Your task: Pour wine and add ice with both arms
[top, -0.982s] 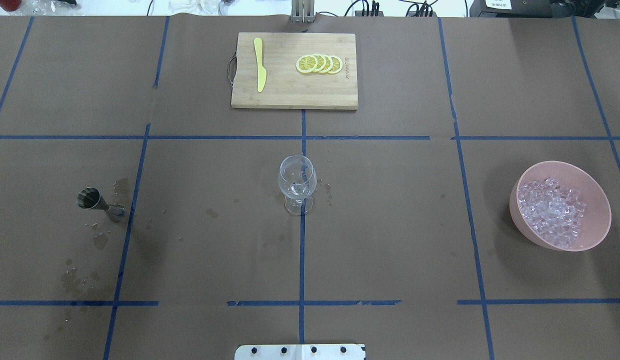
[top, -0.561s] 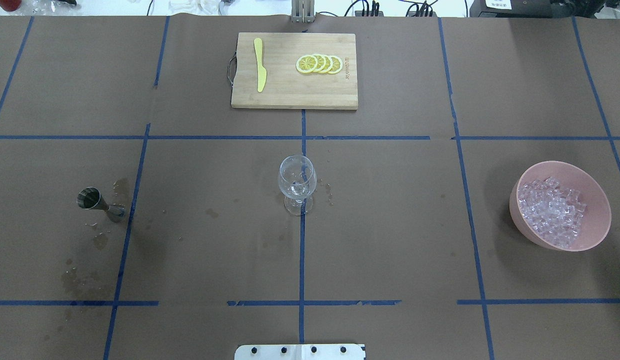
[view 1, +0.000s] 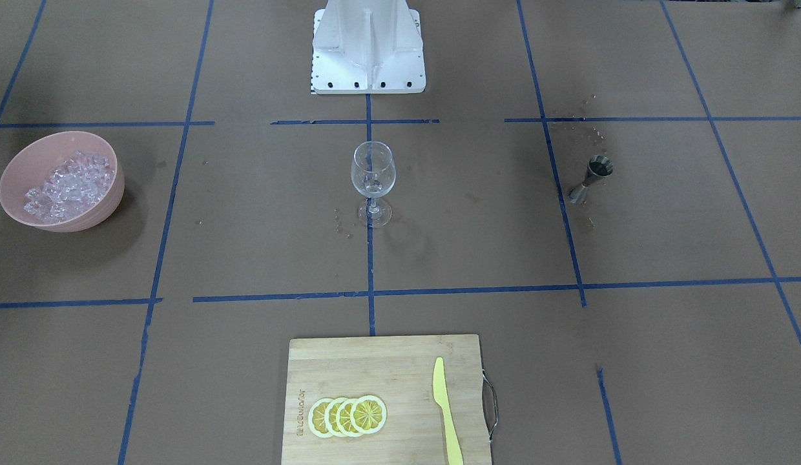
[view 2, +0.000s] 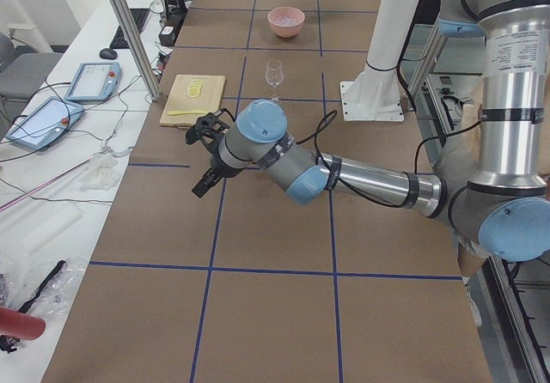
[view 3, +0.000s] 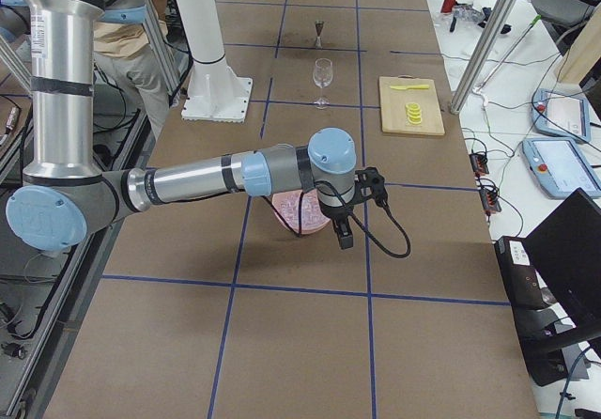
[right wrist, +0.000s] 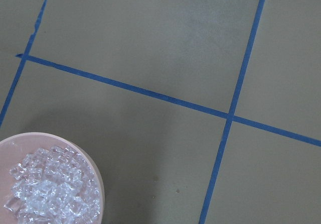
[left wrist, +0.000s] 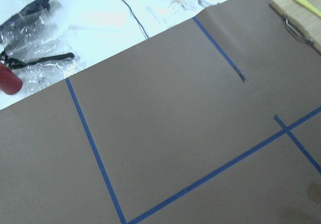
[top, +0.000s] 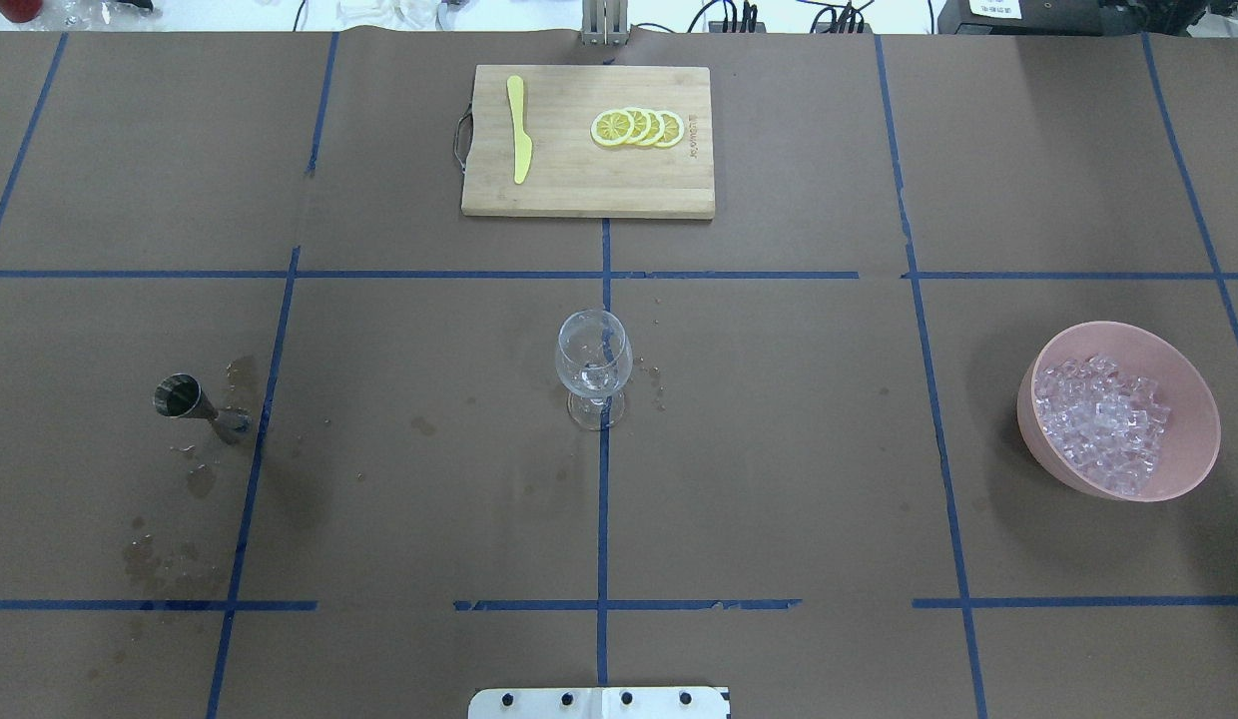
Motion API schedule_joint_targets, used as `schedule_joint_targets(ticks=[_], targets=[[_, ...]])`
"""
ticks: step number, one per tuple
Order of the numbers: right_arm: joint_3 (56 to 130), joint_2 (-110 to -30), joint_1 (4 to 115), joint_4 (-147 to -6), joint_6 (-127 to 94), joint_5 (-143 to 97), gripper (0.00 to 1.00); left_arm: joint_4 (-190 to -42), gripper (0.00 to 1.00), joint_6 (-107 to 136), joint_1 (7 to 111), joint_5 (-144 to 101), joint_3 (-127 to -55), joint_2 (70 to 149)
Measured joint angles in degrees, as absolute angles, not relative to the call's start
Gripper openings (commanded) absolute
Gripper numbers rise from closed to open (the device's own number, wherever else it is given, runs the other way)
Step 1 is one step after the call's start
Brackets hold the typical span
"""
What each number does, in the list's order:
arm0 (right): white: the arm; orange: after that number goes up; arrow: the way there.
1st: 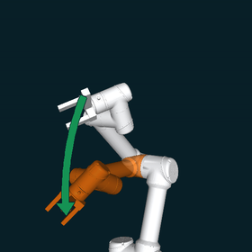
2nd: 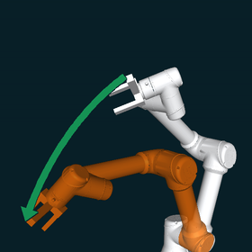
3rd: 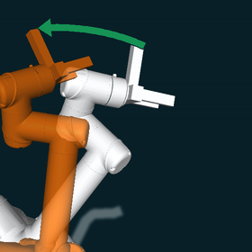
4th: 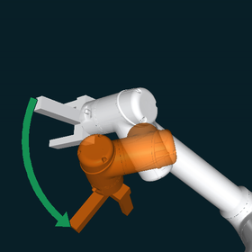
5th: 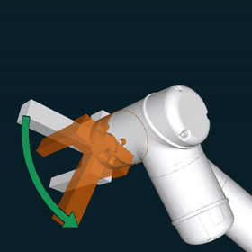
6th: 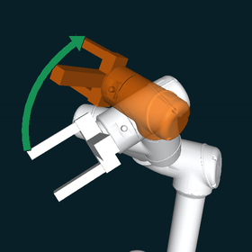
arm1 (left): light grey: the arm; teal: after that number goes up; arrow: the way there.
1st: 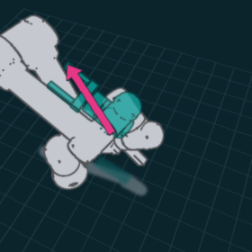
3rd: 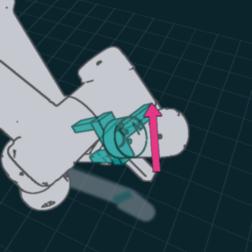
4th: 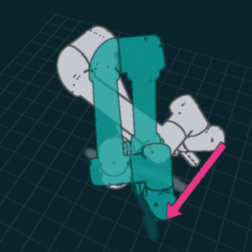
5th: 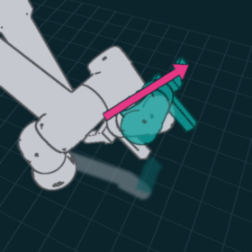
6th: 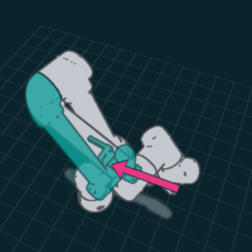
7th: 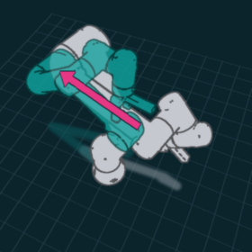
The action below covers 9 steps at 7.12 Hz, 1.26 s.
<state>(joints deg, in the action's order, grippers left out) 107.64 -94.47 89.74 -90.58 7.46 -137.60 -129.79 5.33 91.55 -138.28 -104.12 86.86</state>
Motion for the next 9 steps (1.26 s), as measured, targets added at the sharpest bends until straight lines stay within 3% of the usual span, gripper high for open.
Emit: schedule_joint_targets(ticks=[2,5,9], targets=[[107.85,-94.23,89.74,-89.28,6.76,-137.48,1.00,-137.18,1.00,16.20,84.37,-132.32,-106.57,86.70],[107.81,-94.95,89.74,-83.91,3.69,-137.26,1.00,-143.36,1.00,41.76,60.53,-106.58,-114.31,84.84],[107.80,-96.41,89.74,-80.36,-0.29,-137.09,1.00,-151.20,1.00,54.43,32.35,-67.31,-115.29,78.07]])
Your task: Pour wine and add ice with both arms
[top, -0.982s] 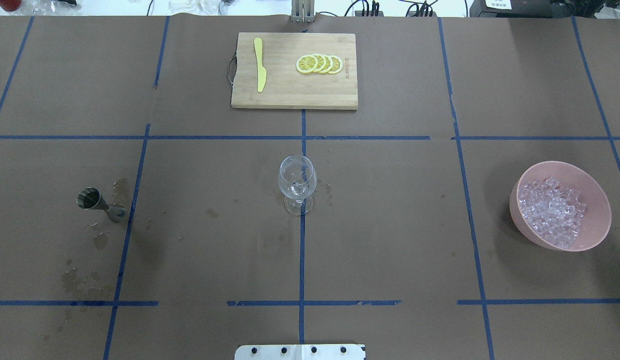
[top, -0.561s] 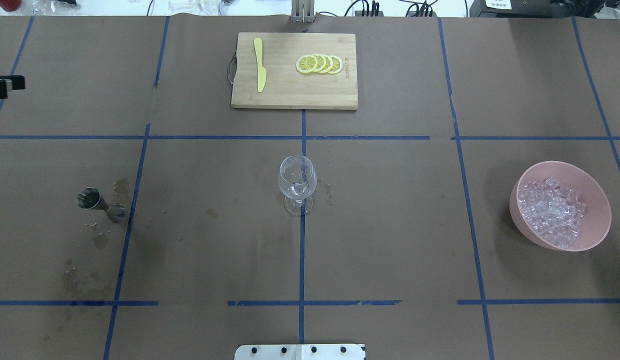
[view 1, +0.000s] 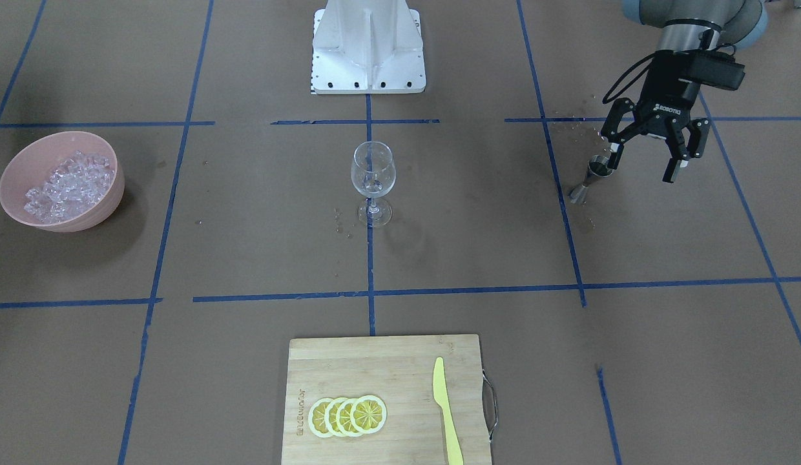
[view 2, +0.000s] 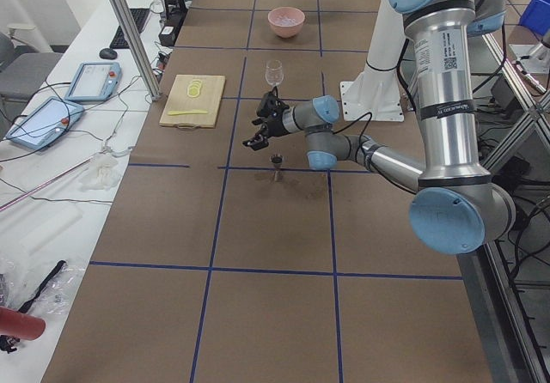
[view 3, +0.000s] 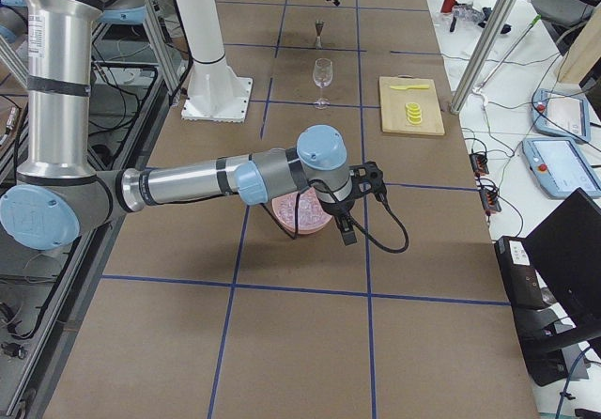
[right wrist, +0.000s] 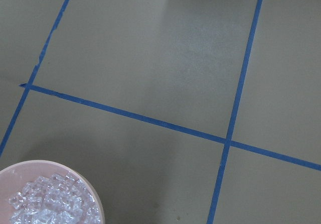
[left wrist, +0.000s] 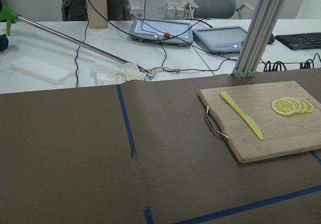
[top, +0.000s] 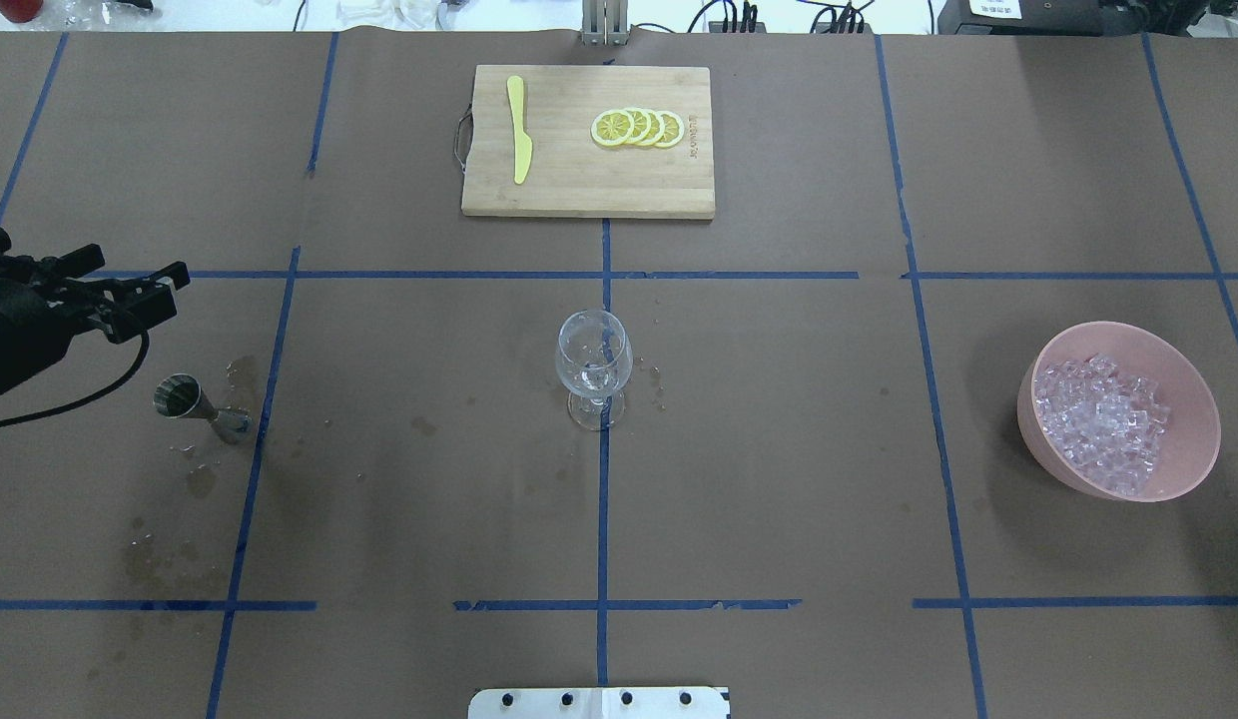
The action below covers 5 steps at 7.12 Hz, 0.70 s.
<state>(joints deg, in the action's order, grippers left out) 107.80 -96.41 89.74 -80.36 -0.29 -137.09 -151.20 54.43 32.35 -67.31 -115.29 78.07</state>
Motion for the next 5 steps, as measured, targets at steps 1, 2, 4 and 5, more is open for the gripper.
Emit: schedule_joint_targets(ticks=[1,2,4,5], targets=[[107.86,-96.55,89.74,-80.28,-0.33,-137.10,1.00,-151.28,1.00,56.61,26.38,-58.65,-114.92,77.14],[107.89,-96.66,89.74,-80.25,-0.35,-137.11,1.00,-151.30,1.00,59.15,21.15,-51.14,-113.71,76.64],[107.95,-96.83,89.74,-80.25,-0.35,-137.11,1.00,-151.36,1.00,62.91,15.06,-41.50,-109.81,76.41],[107.98,-96.92,89.74,-80.24,-0.35,-137.09,1.00,-151.40,1.00,64.22,13.38,-38.97,-107.98,76.47]])
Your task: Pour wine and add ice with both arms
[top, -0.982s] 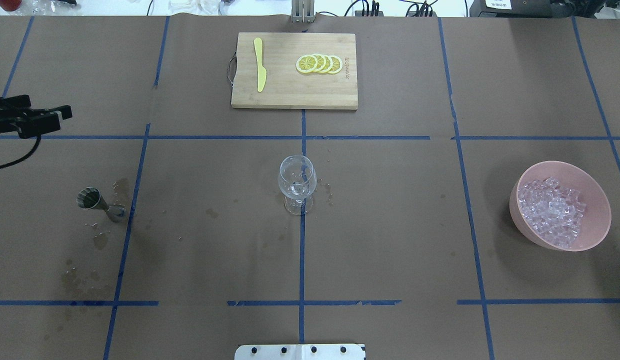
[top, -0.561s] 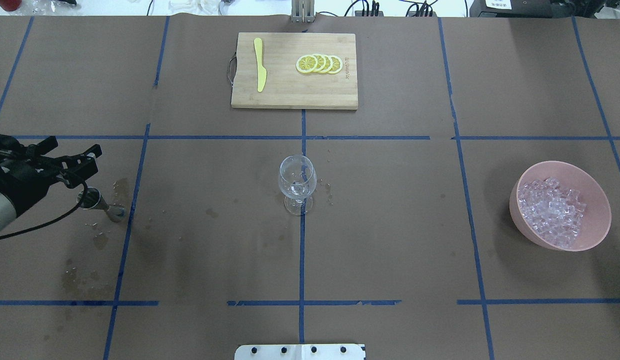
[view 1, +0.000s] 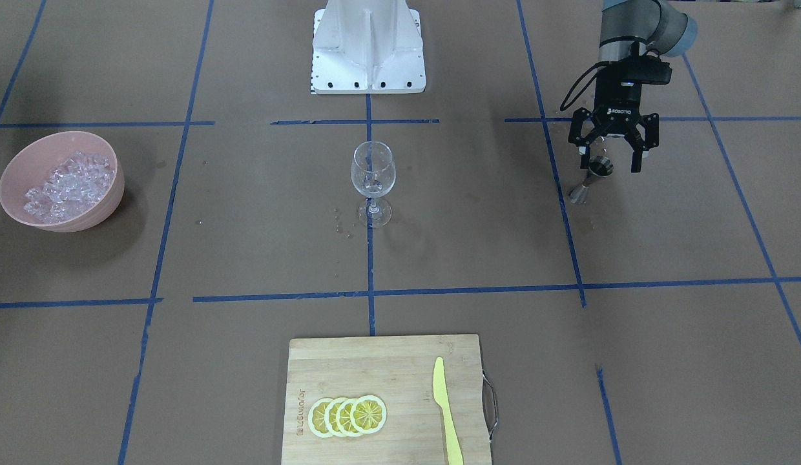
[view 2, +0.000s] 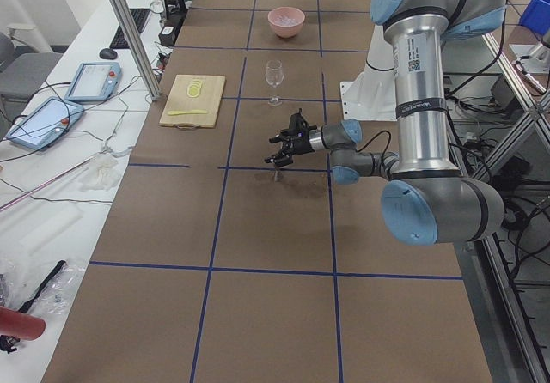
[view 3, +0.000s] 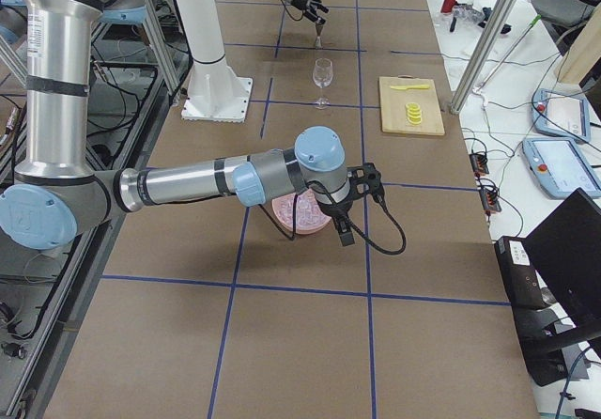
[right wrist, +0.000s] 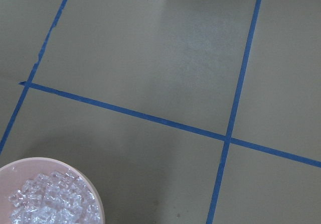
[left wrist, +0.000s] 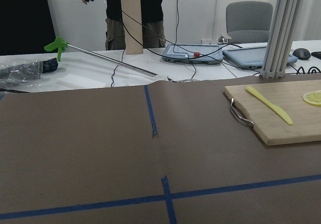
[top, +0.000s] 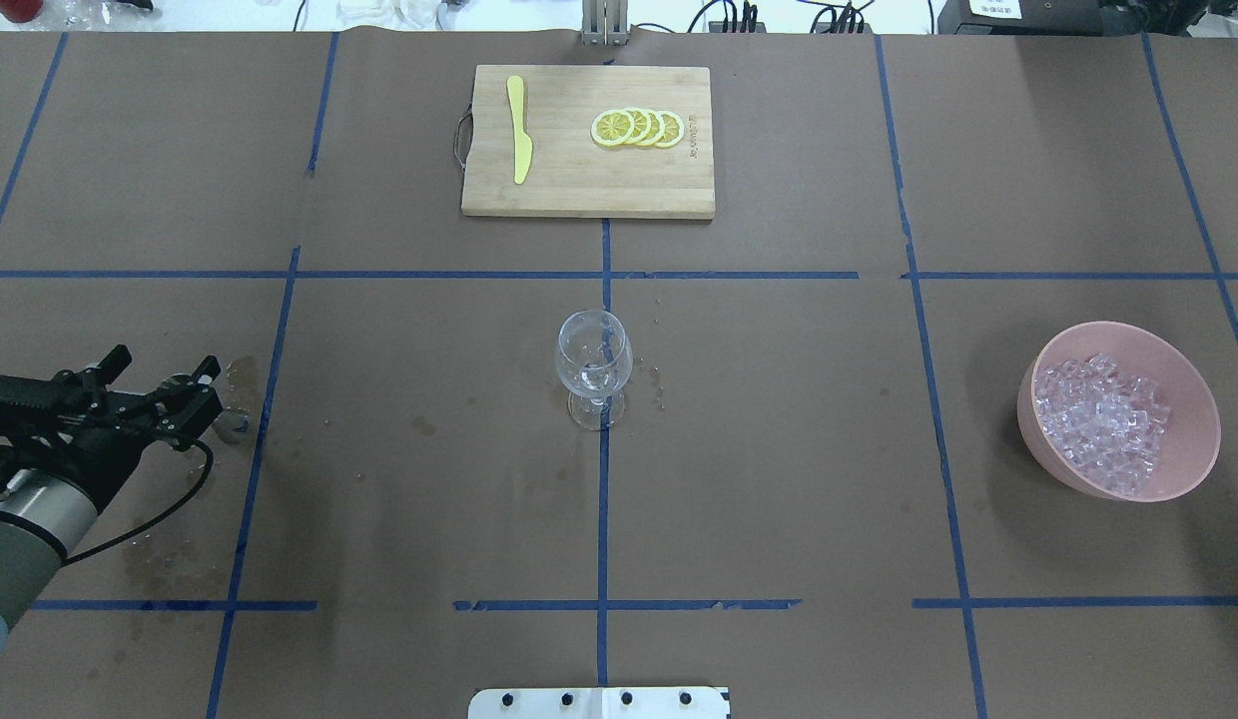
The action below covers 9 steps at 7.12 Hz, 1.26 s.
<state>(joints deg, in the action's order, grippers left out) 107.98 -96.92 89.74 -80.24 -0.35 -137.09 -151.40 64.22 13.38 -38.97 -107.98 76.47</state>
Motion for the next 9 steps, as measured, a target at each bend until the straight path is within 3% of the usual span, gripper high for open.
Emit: schedule_joint_targets(ticks=[2,3,4,6,9], targets=[[108.00,-97.01,89.74,-80.25,-0.34,-137.03,1.00,-151.43,0.98,66.29,11.29,-37.35,-104.84,77.36],[107.99,-97.03,89.74,-80.24,-0.31,-137.03,1.00,-151.44,0.87,67.21,10.55,-37.17,-103.48,78.01],[107.98,-97.03,89.74,-80.24,-0.33,-137.00,1.00,-151.44,0.70,68.01,10.08,-37.14,-102.02,78.95],[107.94,-97.02,89.74,-80.24,-0.41,-137.00,1.00,-151.49,0.53,68.90,9.63,-37.17,-100.39,79.99],[107.93,-96.98,89.74,-80.24,-0.44,-137.00,1.00,-151.54,0.51,69.32,9.12,-37.20,-99.41,80.15]])
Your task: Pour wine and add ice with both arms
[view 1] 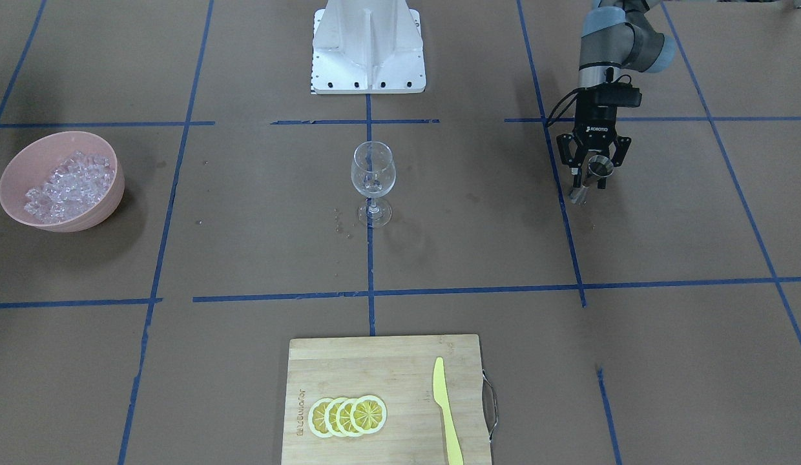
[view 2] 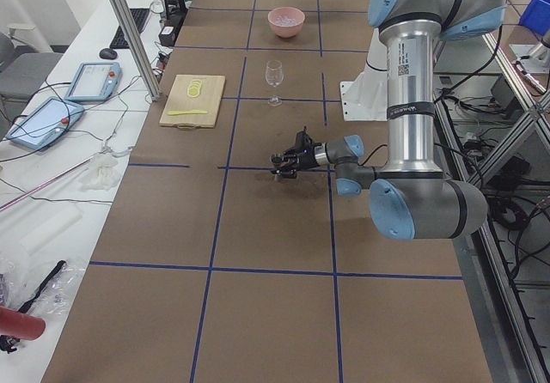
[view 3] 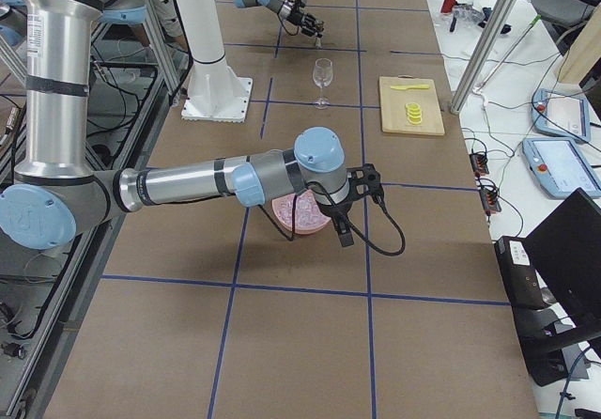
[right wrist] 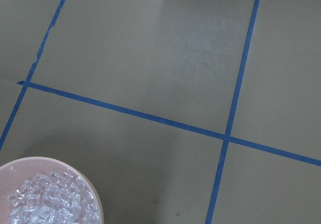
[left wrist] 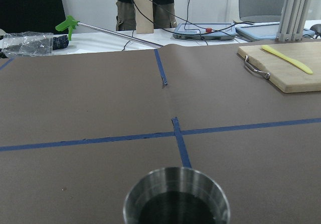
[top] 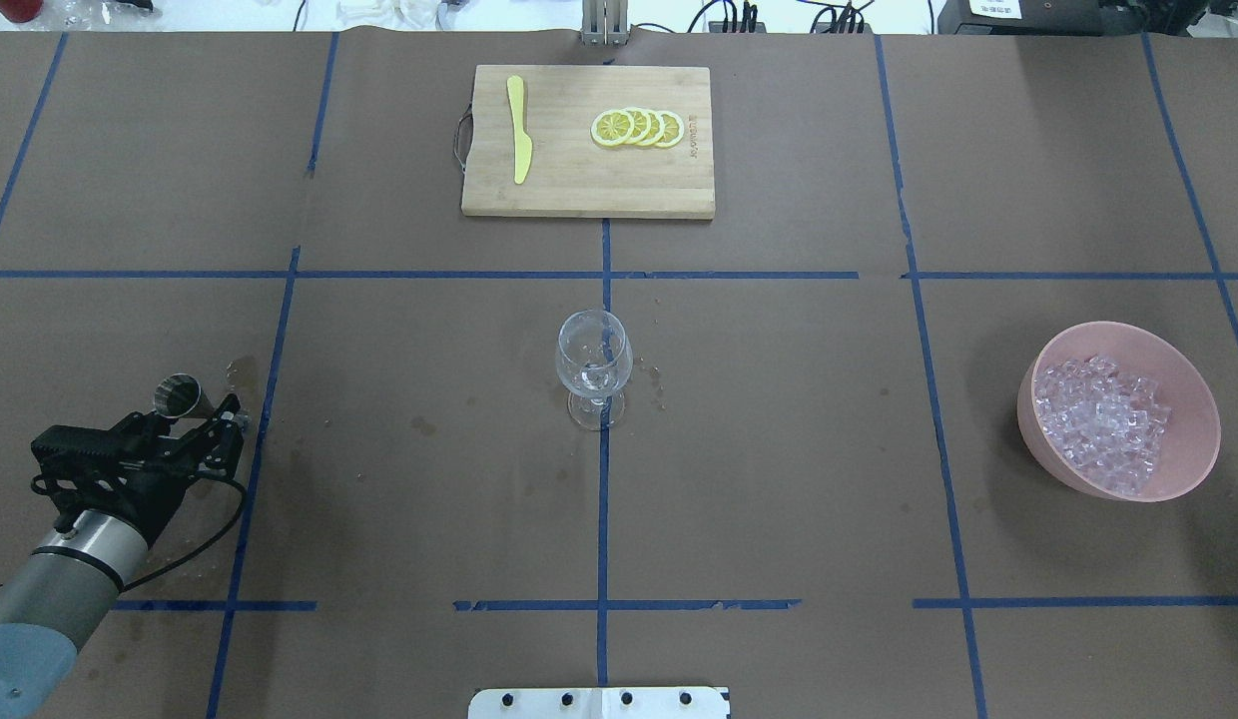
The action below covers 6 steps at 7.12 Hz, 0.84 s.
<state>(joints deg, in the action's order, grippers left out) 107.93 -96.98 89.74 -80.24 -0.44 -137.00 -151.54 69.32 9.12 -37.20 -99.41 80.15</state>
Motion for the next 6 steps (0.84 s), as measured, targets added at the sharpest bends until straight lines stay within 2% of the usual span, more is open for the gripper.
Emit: schedule_joint_targets(ticks=[2,3,4,6], targets=[[107.93,-97.02,89.74,-80.24,-0.44,-137.02,1.00,-151.60,0.51,69.34,9.06,-37.26,-98.76,80.15],[107.93,-97.03,89.74,-80.25,-0.44,-137.02,1.00,-151.61,0.41,69.34,9.06,-37.26,-98.59,80.16],[107.93,-97.03,89.74,-80.24,-0.44,-137.02,1.00,-151.61,0.03,69.34,9.05,-37.26,-98.47,80.16],[107.90,-97.03,89.74,-80.25,-0.42,-137.02,1.00,-151.61,0.00,69.35,9.05,-37.32,-98.43,80.16]])
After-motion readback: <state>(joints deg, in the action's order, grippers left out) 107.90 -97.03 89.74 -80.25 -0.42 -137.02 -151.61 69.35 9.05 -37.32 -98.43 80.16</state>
